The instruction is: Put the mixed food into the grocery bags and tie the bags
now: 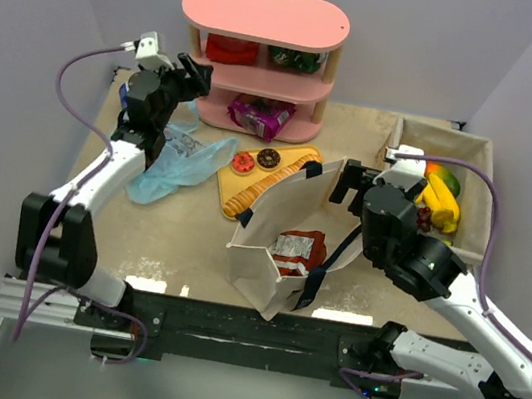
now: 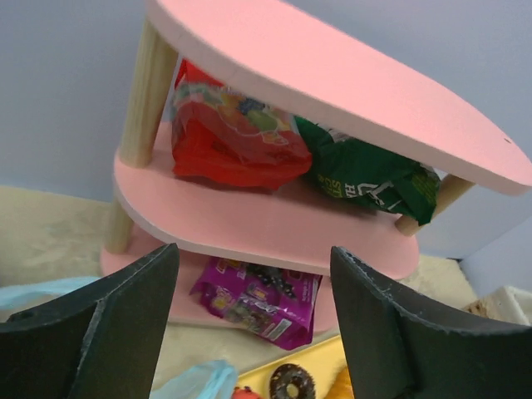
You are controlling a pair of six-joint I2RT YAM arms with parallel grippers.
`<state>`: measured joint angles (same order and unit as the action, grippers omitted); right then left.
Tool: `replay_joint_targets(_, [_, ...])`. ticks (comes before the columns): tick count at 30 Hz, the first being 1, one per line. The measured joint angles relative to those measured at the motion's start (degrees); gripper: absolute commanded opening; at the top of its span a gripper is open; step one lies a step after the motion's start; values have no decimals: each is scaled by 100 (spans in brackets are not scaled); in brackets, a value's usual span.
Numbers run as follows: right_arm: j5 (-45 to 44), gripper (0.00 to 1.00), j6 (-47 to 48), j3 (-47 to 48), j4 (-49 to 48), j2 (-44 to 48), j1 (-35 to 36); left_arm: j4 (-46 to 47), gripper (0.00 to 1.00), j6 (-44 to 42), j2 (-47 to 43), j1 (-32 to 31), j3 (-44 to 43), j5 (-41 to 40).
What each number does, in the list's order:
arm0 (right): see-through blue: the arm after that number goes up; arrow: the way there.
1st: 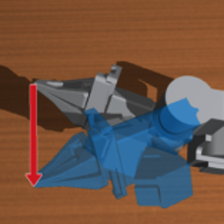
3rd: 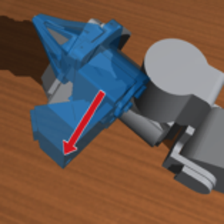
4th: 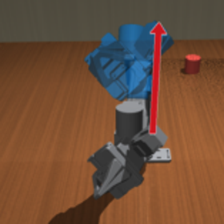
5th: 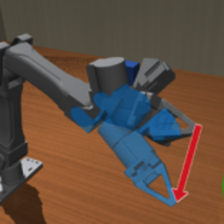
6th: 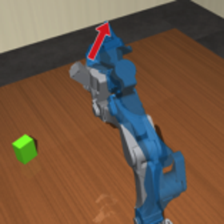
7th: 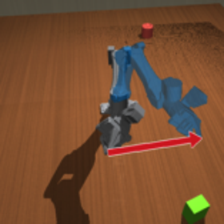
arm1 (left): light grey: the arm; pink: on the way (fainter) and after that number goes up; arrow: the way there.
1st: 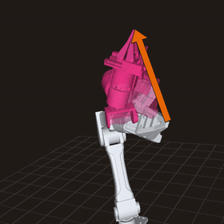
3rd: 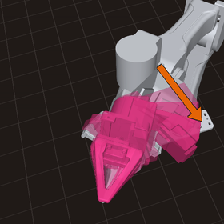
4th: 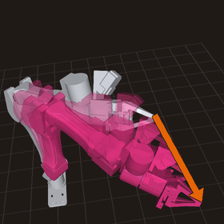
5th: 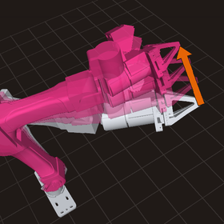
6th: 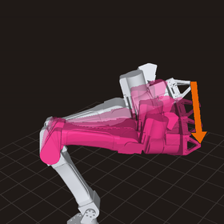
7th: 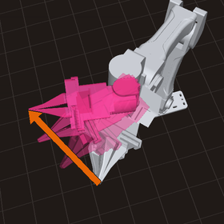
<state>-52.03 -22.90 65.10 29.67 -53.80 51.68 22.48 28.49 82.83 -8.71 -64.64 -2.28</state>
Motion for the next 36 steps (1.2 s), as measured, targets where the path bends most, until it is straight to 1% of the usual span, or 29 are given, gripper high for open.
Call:
replay_joint_targets(4, [103,99,157,26,-275,-188,0,927,72,811,1023,153,-50,249])
replay_joint_targets(8, [109,99,317,50,-466,-385,0,1537,67,1416,1845,192,-393,354])
replay_joint_targets(14, [105,99,503,96,-577,-531,0,2013,67,1808,2686,208,-1263,354])
replay_joint_targets(18, [101,99,566,105,-638,-531,0,2070,67,1919,3163,227,-1856,350])
replay_joint_targets(20, [94,99,603,109,-662,-531,0,2057,69,1954,3364,232,-2083,313])
replay_joint_targets(25, [50,99,721,111,-717,-531,-2,1987,73,2044,3637,232,-2306,170])
replay_joint_targets(31, [52,99,807,122,-813,-601,-37,1897,73,2063,3891,232,-2590,44])
replay_joint_targets(33, [52,99,822,122,-826,-654,-42,1847,70,2090,3934,234,-2643,-2])
replay_joint_targets(36, [55,99,846,122,-831,-715,-46,1808,56,2146,3982,234,-2697,-66])
